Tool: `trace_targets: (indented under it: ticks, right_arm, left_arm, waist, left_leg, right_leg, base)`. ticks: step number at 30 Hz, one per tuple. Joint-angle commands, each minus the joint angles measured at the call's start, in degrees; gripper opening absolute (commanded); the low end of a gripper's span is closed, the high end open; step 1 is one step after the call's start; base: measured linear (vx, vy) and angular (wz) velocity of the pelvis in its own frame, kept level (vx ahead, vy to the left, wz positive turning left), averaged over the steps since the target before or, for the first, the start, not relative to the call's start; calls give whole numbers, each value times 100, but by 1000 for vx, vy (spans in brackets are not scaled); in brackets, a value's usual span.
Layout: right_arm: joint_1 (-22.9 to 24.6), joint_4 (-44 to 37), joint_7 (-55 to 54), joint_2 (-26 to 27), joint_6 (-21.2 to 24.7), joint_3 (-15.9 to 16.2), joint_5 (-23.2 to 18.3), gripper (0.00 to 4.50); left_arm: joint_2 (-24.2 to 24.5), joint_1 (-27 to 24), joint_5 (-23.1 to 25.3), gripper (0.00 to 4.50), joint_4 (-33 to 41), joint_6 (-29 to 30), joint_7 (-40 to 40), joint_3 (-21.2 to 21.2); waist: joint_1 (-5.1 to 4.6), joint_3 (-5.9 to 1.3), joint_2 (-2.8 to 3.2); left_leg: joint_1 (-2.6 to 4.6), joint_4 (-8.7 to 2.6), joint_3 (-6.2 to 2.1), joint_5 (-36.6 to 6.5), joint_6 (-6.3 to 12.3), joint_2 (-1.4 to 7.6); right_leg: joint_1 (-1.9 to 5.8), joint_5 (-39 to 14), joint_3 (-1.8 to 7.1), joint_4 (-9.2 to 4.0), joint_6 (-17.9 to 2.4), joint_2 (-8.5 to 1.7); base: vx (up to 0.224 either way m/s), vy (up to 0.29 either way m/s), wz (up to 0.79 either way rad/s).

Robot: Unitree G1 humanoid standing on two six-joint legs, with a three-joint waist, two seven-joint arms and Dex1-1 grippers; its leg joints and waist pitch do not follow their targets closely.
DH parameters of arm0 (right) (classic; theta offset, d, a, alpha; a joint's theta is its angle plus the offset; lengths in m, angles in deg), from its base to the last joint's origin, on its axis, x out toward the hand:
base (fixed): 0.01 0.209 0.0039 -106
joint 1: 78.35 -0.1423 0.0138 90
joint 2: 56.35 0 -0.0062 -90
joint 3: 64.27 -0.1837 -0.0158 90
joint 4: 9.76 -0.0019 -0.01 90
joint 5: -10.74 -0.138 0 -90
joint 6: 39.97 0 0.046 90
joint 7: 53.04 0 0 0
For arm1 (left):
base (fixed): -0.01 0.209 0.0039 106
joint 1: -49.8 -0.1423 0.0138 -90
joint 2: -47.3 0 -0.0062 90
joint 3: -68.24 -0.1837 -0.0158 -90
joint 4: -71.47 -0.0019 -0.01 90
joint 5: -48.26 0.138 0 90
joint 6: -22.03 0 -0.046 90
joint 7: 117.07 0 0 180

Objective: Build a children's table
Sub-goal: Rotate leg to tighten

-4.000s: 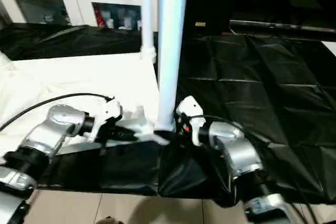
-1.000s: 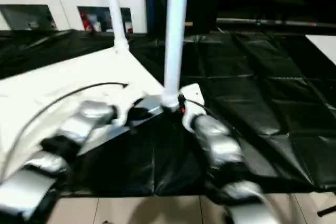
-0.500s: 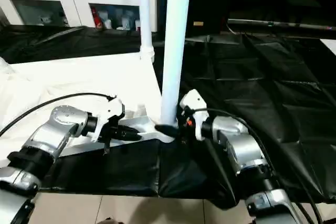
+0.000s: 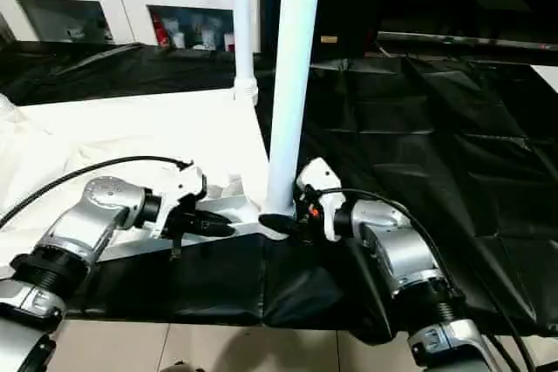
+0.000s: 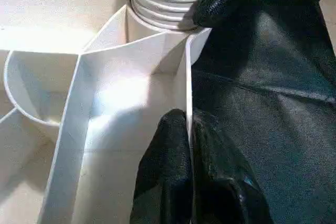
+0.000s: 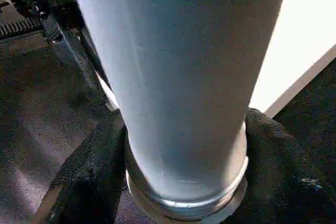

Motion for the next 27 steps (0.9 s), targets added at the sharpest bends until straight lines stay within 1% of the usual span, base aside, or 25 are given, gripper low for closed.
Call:
trace_targets:
  ticks: [1, 2, 4, 5, 6, 7, 8, 9, 10, 11, 12, 13, 15, 16, 17, 18, 19, 20, 21, 22, 23, 24, 25, 26, 27]
  right_arm:
    - [-57, 250, -345, 156, 41, -51, 67, 274]
    - [-66, 304, -442, 187, 39, -76, 88, 274]
    - [-88, 592, -1111, 420, 17, -240, 194, 273]
    - [-111, 859, -1930, 728, 94, -445, 263, 273]
    - [-126, 989, -2439, 944, 125, -563, 291, 273]
    - [-136, 1049, -2709, 1062, 140, -626, 303, 272]
    - [-162, 1123, -3009, 1190, 159, -707, 303, 272]
    - [-203, 1215, -3296, 1324, 184, -796, 284, 272]
    - [-274, 1350, -3636, 1487, 160, -860, 293, 272]
    - [-344, 1467, -3902, 1614, 140, -904, 304, 272]
    - [-445, 1618, -4158, 1745, 124, -964, 293, 272]
    - [-510, 1712, -4306, 1821, 116, -1000, 285, 272]
    - [-662, 1915, -4496, 1948, -80, -1017, 312, 272]
    - [-753, 2020, -4518, 1981, -202, -970, 372, 272]
    - [-753, 2020, -4518, 1981, -202, -970, 372, 272]
    - [-753, 2020, -4518, 1981, -202, -970, 372, 272]
    - [-859, 2103, -4421, 2026, -443, -972, 418, 272]
    - [-867, 2101, -4388, 2030, -469, -979, 408, 328]
    - [-867, 2028, -4169, 1996, -597, -1001, 364, 342]
    - [-872, 1998, -4046, 1979, -689, -1028, 331, 344]
    - [-877, 1988, -3981, 1967, -742, -1042, 311, 351]
    - [-856, 1913, -3807, 1865, -748, -1038, 285, 363]
    - [-853, 1891, -3704, 1799, -762, -1037, 266, 377]
    - [-851, 1877, -3633, 1754, -775, -1035, 252, 377]
    - [-784, 1710, -3327, 1591, -652, -1034, 146, 385]
  left_arm:
    - [-220, -66, -158, 0, 1, 33, -226, 70]
    - [-236, -55, -137, 0, -27, 46, -287, 73]
    - [-401, 75, -11, 0, -283, 108, -760, 119]
    - [-617, 229, 142, 0, -590, 115, -1328, 149]
    - [-787, 329, 202, 0, -773, 175, -1674, 174]
    - [-884, 385, 227, 0, -863, 223, -1858, 189]
    - [-997, 450, 239, 0, -960, 281, -2072, 221]
    - [-1120, 525, 243, 0, -1069, 356, -2323, 270]
    - [-1284, 615, 238, 0, -1205, 397, -2582, 313]
    - [-1414, 688, 242, 0, -1313, 437, -2802, 344]
    - [-1530, 752, 262, 0, -1408, 424, -2982, 340]
    - [-1594, 787, 278, 0, -1460, 406, -3079, 331]
    - [-1705, 833, 309, 0, -1518, 426, -3173, 303]
    - [-1727, 850, 350, 0, -1526, 396, -3169, 271]
    - [-1727, 850, 350, 0, -1526, 396, -3169, 271]
    - [-1727, 850, 350, 0, -1526, 396, -3169, 271]
    - [-1728, 903, 435, 0, -1601, 265, -3166, 242]
    - [-1723, 908, 444, 0, -1607, 249, -3163, 239]
    - [-1670, 929, 479, 0, -1641, 139, -3112, 224]
    - [-1639, 956, 495, 0, -1697, 59, -3099, 219]
    - [-1621, 973, 500, 0, -1733, 12, -3094, 214]
    - [-1533, 955, 503, 0, -1709, -19, -2991, 196]
    - [-1476, 946, 499, 0, -1698, -34, -2931, 182]
    - [-1437, 938, 496, 0, -1687, -43, -2889, 172]
    - [-1325, 886, 478, 0, -1588, -57, -2744, 159]
  waist:
    - [-24, -336, -122]
    - [-35, -326, -130]
    - [-58, -310, -119]
    - [-80, -294, -128]
    - [-106, -287, -120]
    - [-110, -291, -133]
    - [-118, -290, -144]
    - [-123, -285, -146]
    - [-124, -276, -118]
    - [-137, -262, -133]
    - [-125, -275, -106]
    - [-137, -280, -115]
    - [-139, -286, -120]
    - [-133, -296, -96]
    - [-152, -300, -121]
    - [-144, -305, -126]
    - [-143, -306, -117]
    - [-151, -311, -121]
    - [-151, -310, -144]
    - [-148, -307, -133]
    - [-149, -301, -138]
    - [-147, -295, -146]
    - [-152, -299, -152]
    - [-151, -301, -145]
    - [-155, -298, -164]
  left_leg:
    - [41, -298, -28, -663, 358, 168]
    - [35, -305, -33, -714, 325, 159]
    - [52, -317, -32, -824, 253, 159]
    - [65, -336, -33, -910, 176, 158]
    - [87, -351, -39, -1060, 56, 158]
    - [106, -360, -50, -1111, -3, 157]
    - [105, -369, -56, -1167, -46, 159]
    - [104, -374, -57, -1195, -50, 160]
    - [133, -379, -55, -1327, -54, 158]
    - [148, -392, -59, -1481, -80, 152]
    - [145, -401, -78, -1503, -106, 154]
    - [142, -402, -72, -1497, -111, 153]
    - [140, -401, -73, -1494, -95, 146]
    - [137, -395, -73, -1445, -51, 140]
    - [110, -396, -73, -1392, 4, 130]
    - [113, -388, -65, -1344, 69, 124]
    - [108, -390, -70, -1321, 90, 127]
    - [97, -391, -73, -1289, 118, 128]
    - [96, -390, -69, -1272, 137, 128]
    - [92, -393, -71, -1300, 161, 133]
    - [94, -390, -66, -1356, 181, 126]
    - [91, -399, -74, -1395, 189, 129]
    - [85, -393, -69, -1388, 199, 128]
    - [79, -399, -75, -1359, 210, 135]
    - [83, -397, -69, -1341, 222, 137]
  right_leg:
    - [254, -451, 270, -403, -1179, -381]
    - [256, -571, 268, -419, -1161, -384]
    - [236, -823, 275, -457, -1120, -388]
    - [217, -1055, 276, -478, -1077, -385]
    - [203, -1352, 285, -509, -1030, -400]
    - [210, -1461, 278, -516, -1005, -399]
    - [214, -1566, 284, -529, -947, -406]
    - [211, -1583, 288, -536, -920, -405]
    - [186, -1673, 295, -558, -903, -406]
    - [173, -1904, 297, -594, -869, -414]
    - [196, -1958, 295, -592, -839, -427]
    - [190, -1903, 301, -596, -837, -418]
    - [200, -1685, 298, -583, -850, -406]
    - [206, -1518, 301, -568, -874, -411]
    - [231, -1393, 294, -558, -890, -401]
    - [232, -1311, 293, -557, -895, -403]
    - [234, -1283, 293, -554, -901, -412]
    - [243, -1248, 287, -552, -911, -415]
    - [245, -1228, 284, -552, -912, -408]
    - [244, -1260, 286, -554, -908, -417]
    - [239, -1355, 284, -569, -894, -418]
    - [244, -1485, 280, -581, -867, -421]
    - [250, -1490, 283, -579, -858, -419]
    - [252, -1495, 281, -579, -855, -424]
    - [239, -1478, 280, -579, -864, -419]
  base:
    - [0, 0, 0]
    - [0, 0, 0]
    - [0, 0, 0]
    - [0, 0, 0]
    - [0, 0, 0]
    - [0, 0, 0]
    - [0, 0, 0]
    - [0, 0, 0]
    - [0, 0, 0]
    - [0, 0, 0]
    - [0, 0, 0]
    - [0, 0, 0]
    - [0, 0, 0]
    - [0, 0, 0]
    - [0, 0, 0]
    - [0, 0, 0]
    - [0, 0, 0]
    - [0, 0, 0]
    - [0, 0, 0]
    - [0, 0, 0]
    - [0, 0, 0]
    - [0, 0, 0]
    - [0, 0, 0]
    - [0, 0, 0]
    - [0, 0, 0]
